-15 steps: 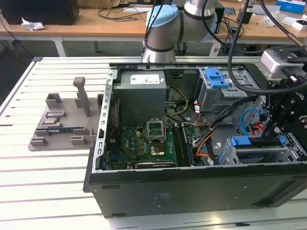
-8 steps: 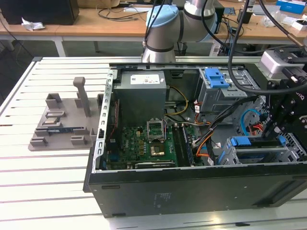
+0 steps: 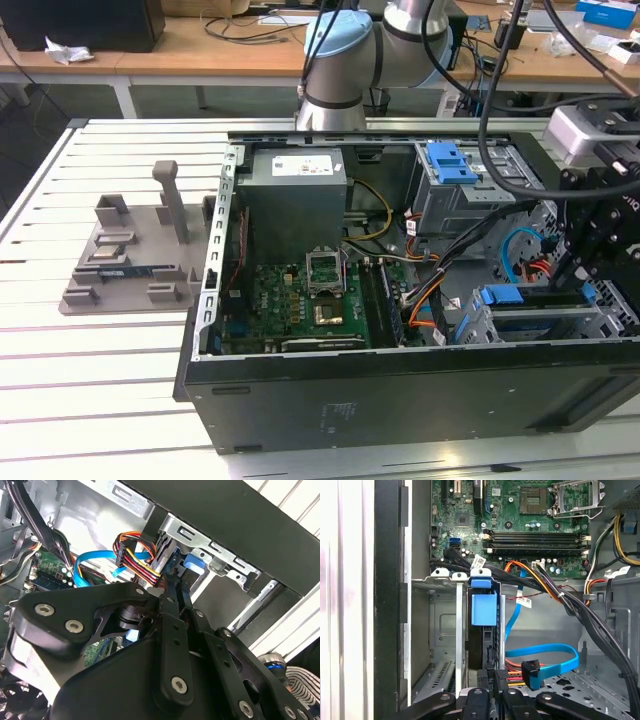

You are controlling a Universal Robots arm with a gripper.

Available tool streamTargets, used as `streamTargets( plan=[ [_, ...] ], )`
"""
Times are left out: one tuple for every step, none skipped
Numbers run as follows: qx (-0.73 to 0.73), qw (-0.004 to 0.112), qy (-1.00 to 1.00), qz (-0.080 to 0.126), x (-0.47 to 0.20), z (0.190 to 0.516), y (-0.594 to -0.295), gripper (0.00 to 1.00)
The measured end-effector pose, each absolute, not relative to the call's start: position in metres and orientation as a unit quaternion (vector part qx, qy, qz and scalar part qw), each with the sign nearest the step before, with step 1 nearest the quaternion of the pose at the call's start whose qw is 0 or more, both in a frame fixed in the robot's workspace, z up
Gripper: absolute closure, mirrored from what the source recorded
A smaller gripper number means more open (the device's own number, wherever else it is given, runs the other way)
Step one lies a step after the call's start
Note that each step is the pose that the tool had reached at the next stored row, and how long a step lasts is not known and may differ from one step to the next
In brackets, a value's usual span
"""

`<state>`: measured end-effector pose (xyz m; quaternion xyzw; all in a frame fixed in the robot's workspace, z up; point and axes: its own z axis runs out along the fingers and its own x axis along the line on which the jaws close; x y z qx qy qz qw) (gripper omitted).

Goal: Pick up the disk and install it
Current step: 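Insert the first disk wire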

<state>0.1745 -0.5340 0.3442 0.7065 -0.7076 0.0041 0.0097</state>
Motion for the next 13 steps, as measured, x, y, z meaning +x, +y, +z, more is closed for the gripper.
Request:
streamTargets(
  plan=[
    [0.706,0.010,-0.708,0.004,0.1745,0.3441,-0.5340,0.83],
    [0.706,0.009,-0.708,0.003,0.1745,0.3438,-0.5340,0.83],
    [0.707,0.009,-0.708,0.003,0.1745,0.3436,-0.5338,0.83],
    [0.707,0.008,-0.708,0.003,0.1745,0.3434,-0.5336,0.83],
    [0.707,0.008,-0.708,0.002,0.1745,0.3434,-0.5335,0.83],
    [0.707,0.008,-0.708,0.002,0.1746,0.3433,-0.5334,0.83],
    [0.707,0.008,-0.708,0.002,0.1746,0.3433,-0.5334,0.83],
    [0.707,0.007,-0.708,0.002,0.1747,0.3434,-0.5334,0.83],
    [0.707,0.007,-0.708,0.002,0.1750,0.3435,-0.5334,0.83],
    [0.707,0.007,-0.708,0.001,0.1755,0.3435,-0.5334,0.83],
    [0.707,0.007,-0.708,0.001,0.1762,0.3433,-0.5334,0.83],
    [0.707,0.006,-0.708,0.000,0.1762,0.3431,-0.5335,0.83],
    [0.707,0.006,-0.708,-0.001,0.1762,0.3425,-0.5336,0.83]
  ],
)
